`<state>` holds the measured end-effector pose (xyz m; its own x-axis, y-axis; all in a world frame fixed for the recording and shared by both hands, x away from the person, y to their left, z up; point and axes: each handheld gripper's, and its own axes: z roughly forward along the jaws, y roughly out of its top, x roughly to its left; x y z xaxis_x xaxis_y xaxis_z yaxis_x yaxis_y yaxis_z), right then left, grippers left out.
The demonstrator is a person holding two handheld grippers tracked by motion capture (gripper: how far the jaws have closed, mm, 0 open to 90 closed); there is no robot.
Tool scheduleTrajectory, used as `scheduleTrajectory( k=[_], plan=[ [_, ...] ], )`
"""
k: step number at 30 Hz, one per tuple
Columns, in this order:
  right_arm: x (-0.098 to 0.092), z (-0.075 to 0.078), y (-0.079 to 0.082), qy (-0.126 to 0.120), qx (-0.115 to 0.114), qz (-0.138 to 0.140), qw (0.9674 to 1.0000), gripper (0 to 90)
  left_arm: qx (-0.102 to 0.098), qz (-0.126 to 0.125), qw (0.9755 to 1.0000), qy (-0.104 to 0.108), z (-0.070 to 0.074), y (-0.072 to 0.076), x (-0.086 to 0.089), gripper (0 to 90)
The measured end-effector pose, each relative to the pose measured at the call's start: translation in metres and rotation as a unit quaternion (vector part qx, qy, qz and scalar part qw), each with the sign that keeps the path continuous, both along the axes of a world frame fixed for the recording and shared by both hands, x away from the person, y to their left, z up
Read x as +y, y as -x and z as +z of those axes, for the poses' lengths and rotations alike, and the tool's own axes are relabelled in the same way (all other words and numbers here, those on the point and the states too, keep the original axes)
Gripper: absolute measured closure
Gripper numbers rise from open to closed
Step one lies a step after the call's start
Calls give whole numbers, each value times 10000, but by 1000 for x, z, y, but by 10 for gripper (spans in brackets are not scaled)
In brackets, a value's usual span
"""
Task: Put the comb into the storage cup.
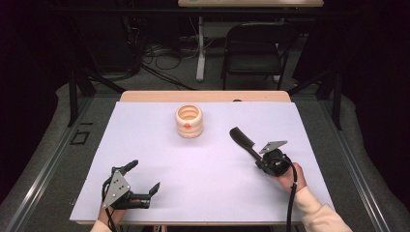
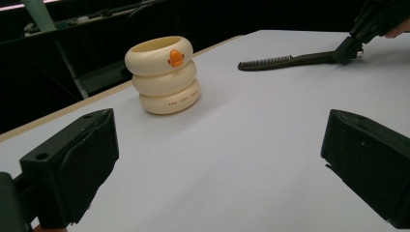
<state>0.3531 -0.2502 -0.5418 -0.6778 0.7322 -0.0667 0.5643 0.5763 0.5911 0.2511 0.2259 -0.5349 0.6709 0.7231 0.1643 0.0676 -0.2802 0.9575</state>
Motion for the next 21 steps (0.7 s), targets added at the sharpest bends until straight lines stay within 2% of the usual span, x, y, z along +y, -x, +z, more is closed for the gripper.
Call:
scheduleTrajectory(
  k=[21],
  plan=[
    [-12,-1,-5,116,-4,-226,9997,900,1,-2,10000,-9,0,0,0,1]
  ],
)
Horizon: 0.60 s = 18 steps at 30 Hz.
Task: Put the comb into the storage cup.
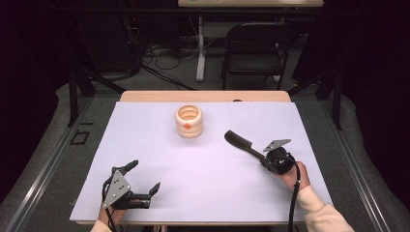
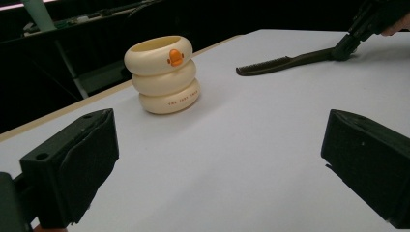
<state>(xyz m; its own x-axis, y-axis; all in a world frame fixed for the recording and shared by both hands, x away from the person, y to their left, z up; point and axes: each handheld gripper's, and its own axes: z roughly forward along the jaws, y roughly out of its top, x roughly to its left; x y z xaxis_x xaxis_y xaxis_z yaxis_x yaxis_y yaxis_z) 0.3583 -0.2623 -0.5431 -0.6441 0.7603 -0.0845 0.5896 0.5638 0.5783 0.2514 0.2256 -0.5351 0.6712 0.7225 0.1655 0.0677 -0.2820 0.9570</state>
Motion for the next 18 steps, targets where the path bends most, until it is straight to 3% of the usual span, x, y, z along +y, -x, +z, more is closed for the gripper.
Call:
scheduleTrajectory(
  k=[12,18],
  plan=[
    [-1,-1,-2,163,-87,-20,9998,900,11,-3,10000,1,0,0,0,1],
    [0,0,-1,99,-83,39,9999,871,12,1,10000,-5,0,0,0,1]
  ],
)
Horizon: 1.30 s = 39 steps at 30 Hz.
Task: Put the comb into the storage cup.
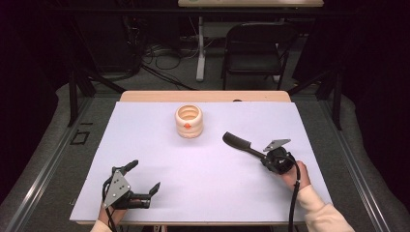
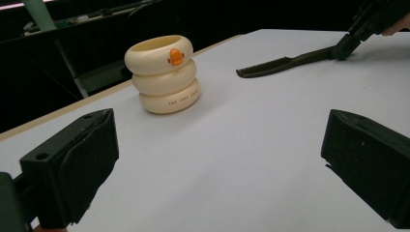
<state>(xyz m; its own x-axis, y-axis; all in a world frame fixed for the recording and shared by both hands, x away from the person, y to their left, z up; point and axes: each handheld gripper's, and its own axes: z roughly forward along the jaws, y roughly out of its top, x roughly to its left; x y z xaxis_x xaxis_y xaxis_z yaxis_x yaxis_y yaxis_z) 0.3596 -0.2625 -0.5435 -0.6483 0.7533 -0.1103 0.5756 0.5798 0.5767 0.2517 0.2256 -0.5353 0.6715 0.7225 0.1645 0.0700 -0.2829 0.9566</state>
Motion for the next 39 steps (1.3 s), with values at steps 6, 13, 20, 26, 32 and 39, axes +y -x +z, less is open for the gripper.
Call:
scheduleTrajectory(
  k=[6,13,20,26,32,39],
  plan=[
    [4,5,3,58,144,172,9997,711,-11,5,10000,-1,0,0,0,1],
    [5,12,4,91,135,260,9995,520,-8,10,10000,-6,0,0,0,1],
    [6,18,5,108,79,215,9997,329,-7,14,10000,-12,0,0,0,1],
    [8,24,5,186,54,271,9994,234,-7,17,10000,-2,0,0,0,1],
    [9,26,4,317,56,310,9990,169,0,17,10000,-7,0,0,0,1],
    [10,29,-1,387,49,397,9984,118,6,33,10000,-6,0,0,0,1]
  ],
)
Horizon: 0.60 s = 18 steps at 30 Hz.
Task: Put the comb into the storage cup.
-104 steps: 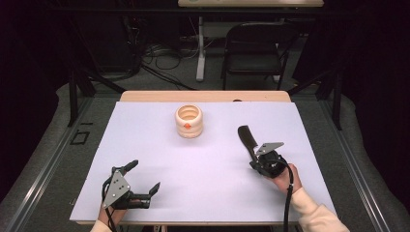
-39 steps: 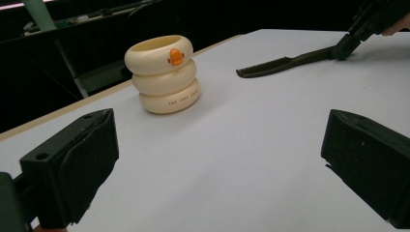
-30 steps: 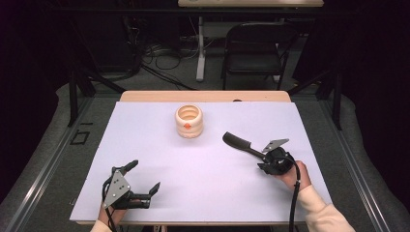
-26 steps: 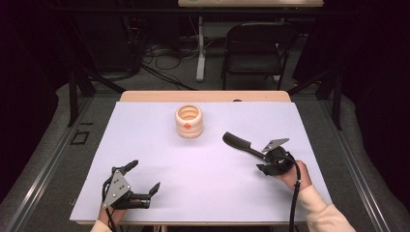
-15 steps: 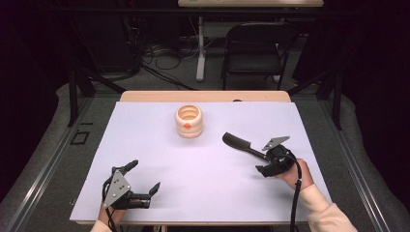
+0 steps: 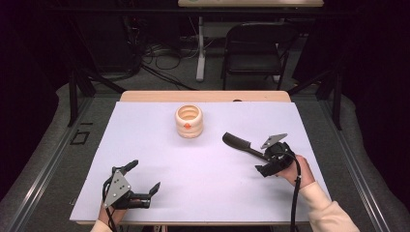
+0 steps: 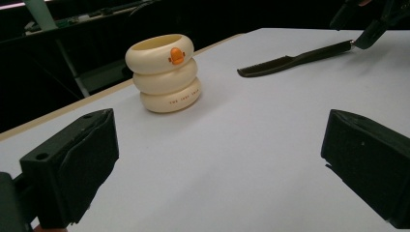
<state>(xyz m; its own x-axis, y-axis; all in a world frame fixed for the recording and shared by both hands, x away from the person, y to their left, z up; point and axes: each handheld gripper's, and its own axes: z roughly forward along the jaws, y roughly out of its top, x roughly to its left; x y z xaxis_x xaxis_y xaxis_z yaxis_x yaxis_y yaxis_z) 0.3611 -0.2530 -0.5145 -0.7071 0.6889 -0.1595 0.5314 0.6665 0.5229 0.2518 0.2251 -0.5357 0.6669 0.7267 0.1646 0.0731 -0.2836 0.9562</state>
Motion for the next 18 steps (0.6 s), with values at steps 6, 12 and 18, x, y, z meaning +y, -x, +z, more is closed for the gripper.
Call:
scheduleTrajectory(
  k=[6,12,18],
  plan=[
    [1,1,-5,35,-40,-19,10000,74,-3,0,10000,1,0,0,0,1],
    [6,4,-11,84,-15,-55,9999,0,-4,3,10000,1,0,0,0,1],
    [12,6,-16,142,55,77,9999,0,-1,0,10000,6,0,0,0,1]
  ],
)
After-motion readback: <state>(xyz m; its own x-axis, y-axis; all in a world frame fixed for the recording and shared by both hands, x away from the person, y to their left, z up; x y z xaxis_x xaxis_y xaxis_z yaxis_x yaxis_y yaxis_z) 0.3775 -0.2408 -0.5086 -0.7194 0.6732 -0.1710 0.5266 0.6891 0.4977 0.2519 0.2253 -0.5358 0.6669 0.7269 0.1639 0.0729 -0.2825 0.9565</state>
